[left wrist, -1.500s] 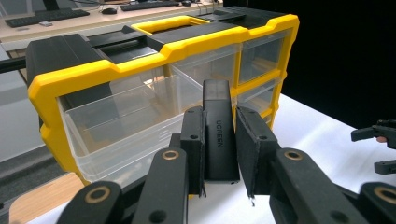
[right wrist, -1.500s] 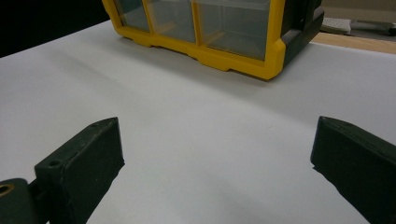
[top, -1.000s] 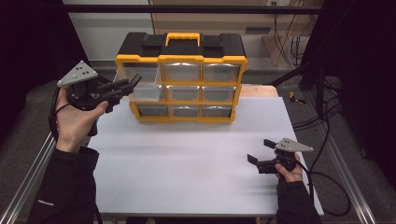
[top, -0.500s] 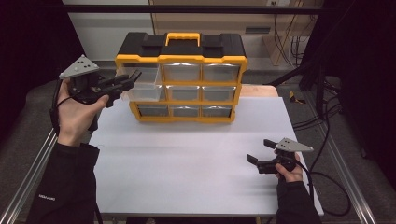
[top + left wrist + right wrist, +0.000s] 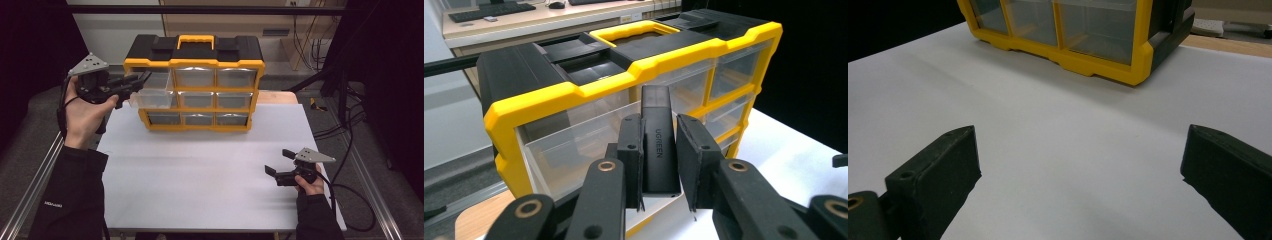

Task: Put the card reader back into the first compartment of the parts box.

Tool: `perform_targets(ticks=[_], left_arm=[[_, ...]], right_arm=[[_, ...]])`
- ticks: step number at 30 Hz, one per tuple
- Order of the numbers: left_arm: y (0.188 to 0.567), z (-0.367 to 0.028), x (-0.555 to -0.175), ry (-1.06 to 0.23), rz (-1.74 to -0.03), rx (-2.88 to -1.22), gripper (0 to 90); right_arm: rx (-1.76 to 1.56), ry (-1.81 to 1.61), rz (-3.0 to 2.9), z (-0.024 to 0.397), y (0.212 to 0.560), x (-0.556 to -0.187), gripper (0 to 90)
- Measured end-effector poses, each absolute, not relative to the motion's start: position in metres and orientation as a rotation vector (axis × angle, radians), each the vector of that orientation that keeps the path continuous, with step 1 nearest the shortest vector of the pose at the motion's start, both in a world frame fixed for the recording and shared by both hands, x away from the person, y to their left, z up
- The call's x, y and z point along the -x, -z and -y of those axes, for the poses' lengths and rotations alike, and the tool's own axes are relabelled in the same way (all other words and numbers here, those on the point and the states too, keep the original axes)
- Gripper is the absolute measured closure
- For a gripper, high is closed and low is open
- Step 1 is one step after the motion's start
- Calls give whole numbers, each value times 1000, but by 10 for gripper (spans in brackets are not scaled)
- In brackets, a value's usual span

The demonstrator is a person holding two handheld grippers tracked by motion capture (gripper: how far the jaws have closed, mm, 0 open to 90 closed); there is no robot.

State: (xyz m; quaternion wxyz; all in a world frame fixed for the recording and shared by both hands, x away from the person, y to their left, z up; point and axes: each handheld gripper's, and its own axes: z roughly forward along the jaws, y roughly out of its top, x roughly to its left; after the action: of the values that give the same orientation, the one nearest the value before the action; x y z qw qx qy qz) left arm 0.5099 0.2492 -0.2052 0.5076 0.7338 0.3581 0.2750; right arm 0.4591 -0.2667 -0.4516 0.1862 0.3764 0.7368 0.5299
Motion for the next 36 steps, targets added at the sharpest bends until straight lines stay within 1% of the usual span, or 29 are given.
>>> perform_targets(ticks=[25, 36], left_arm=[[207, -251, -539, -692, -916, -1789, 729], [211, -254, -545, -691, -940, -1798, 729]], right_arm=[[-1060, -1498, -2071, 267, 452, -459, 27], [-1061, -1496, -2071, 267, 452, -459, 27]])
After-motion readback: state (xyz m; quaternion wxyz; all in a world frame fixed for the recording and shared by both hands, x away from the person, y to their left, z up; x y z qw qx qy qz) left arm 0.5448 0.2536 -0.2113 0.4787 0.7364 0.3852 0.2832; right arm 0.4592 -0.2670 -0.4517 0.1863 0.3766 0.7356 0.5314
